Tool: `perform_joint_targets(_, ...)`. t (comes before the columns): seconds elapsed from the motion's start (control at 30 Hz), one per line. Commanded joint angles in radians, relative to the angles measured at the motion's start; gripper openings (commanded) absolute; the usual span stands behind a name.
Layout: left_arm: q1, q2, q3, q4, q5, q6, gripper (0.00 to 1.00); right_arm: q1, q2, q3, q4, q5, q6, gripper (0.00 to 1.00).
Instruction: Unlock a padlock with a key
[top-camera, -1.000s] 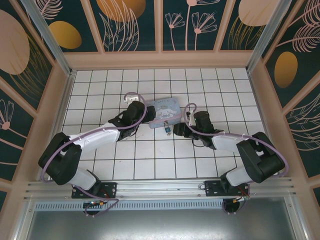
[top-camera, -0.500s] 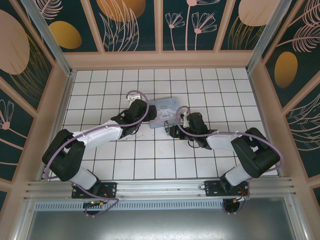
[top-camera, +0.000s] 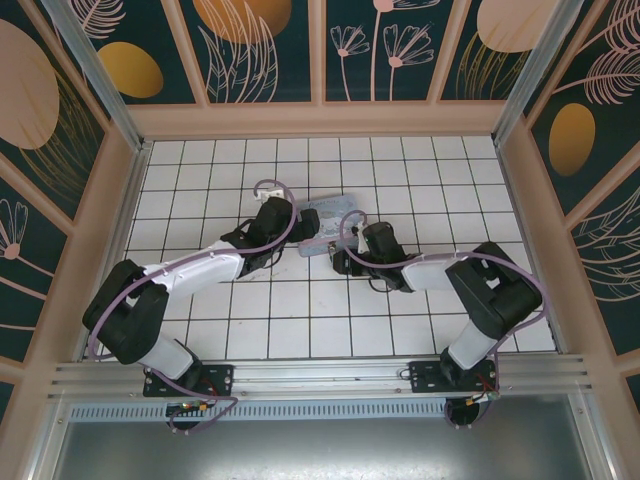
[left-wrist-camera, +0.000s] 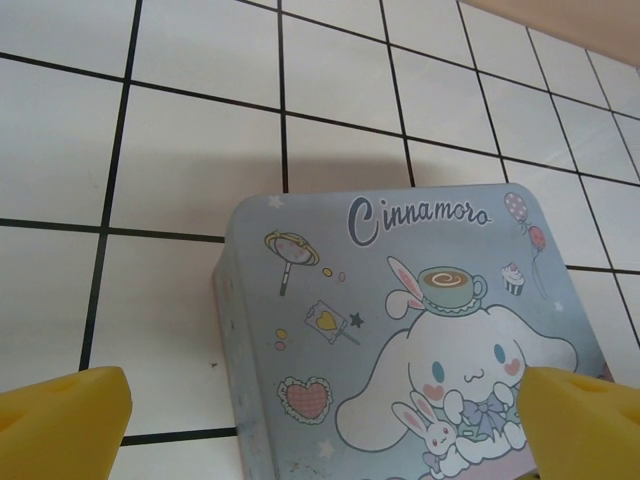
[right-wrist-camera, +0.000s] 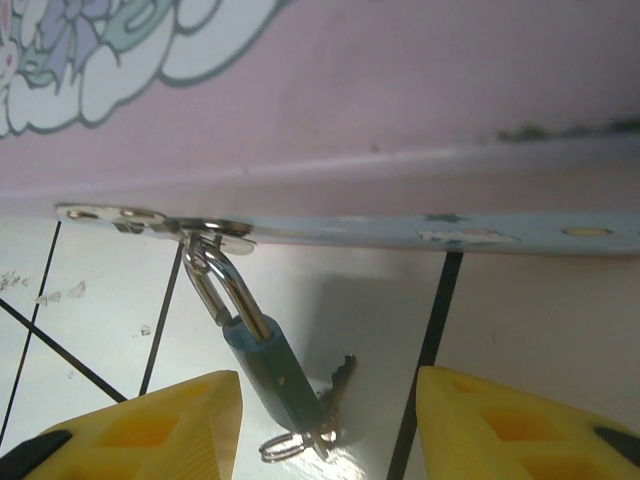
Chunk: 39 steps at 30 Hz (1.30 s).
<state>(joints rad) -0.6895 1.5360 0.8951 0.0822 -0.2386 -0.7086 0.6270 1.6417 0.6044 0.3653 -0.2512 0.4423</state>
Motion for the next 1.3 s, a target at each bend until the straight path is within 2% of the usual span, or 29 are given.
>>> perform_joint_targets(0.0,0.005,-0.028,-0.018,0.04,0.017,-0.012,0.98,0.014,0.026,0.026,0.022,0.006,-0.019,0.49)
perform_joint_targets(0.3,0.016,-0.028,-0.035,0.06,0.034,-0.021,0.99,0.025,0.048,0.036,0.025,0.001,-0.011,0.41)
perform_joint_targets(0.6,0.019,-0.032,-0.047,0.065,0.035,-0.022,0.98,0.025,0.041,0.031,0.0,0.019,-0.012,0.23)
perform_joint_targets(0.8,0.024,-0.037,-0.052,0.06,0.033,-0.015,0.98,0.02,0.003,0.014,-0.029,0.038,-0.018,0.16)
perform_joint_targets(0.87,0.023,-0.039,-0.051,0.057,0.032,-0.011,0.99,0.017,-0.011,0.004,-0.034,0.04,-0.02,0.07)
perform_joint_targets(1.27,0.023,-0.048,-0.052,0.044,0.079,-0.014,0.98,-0.031,-0.065,-0.062,-0.035,-0.022,-0.038,0.02)
